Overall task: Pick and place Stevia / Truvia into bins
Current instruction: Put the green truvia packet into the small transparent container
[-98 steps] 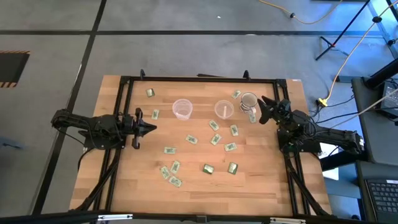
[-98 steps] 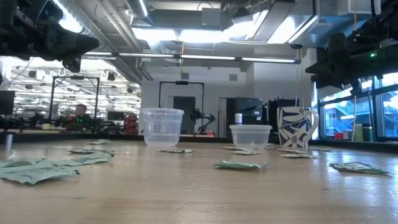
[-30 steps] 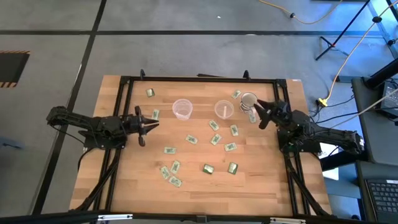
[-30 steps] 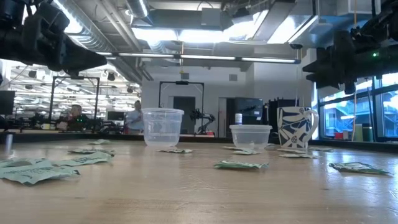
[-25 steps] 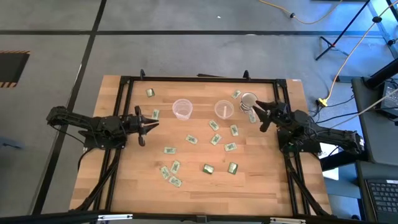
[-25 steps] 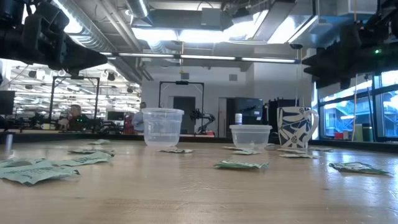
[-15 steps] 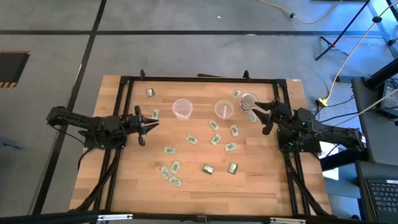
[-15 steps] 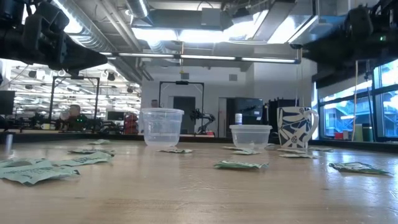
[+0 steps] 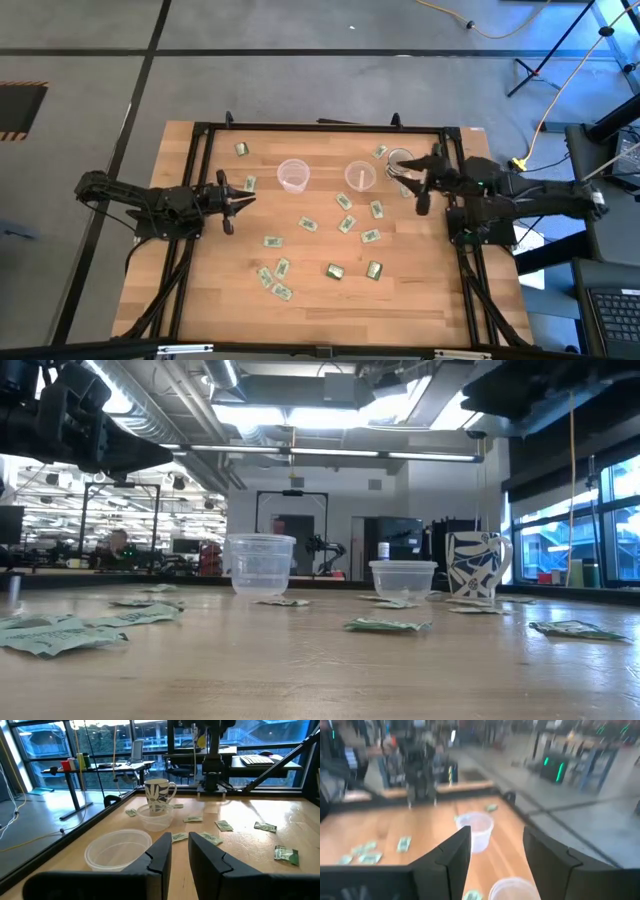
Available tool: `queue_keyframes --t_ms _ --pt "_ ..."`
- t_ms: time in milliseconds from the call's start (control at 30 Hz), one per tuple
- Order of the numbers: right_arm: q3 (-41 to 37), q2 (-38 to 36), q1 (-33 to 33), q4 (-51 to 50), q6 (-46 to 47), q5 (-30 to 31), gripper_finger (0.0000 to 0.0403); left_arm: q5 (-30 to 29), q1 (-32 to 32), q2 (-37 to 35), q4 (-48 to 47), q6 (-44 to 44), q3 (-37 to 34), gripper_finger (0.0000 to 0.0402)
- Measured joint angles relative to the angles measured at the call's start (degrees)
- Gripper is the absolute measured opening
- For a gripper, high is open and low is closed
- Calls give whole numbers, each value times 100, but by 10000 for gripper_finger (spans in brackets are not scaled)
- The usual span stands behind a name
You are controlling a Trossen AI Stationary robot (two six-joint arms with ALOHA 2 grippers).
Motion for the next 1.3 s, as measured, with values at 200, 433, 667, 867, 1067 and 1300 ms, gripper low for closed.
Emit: queue_keyframes --t_ms 200,433,667,867,1067,1300 --pt "1286 1447 343 -1327 500 203 184 0 -2 0 0 0 0 59" --pt "2439 2875 969 -2855 1151 242 184 0 -2 0 -3 0 0 59" --pt "2775 3977 1878 -3412 1757 225 184 0 -2 0 -4 0 0 59" --pt "2775 4794 2428 -3540 2718 8 184 0 -2 0 -6 0 0 59" --pt "2775 5579 2864 -3575 3375 -28 183 0 -1 -2 -28 2 0 59" --pt "2775 6243 3001 -3566 3985 -618 147 0 0 -2 -26 2 0 59"
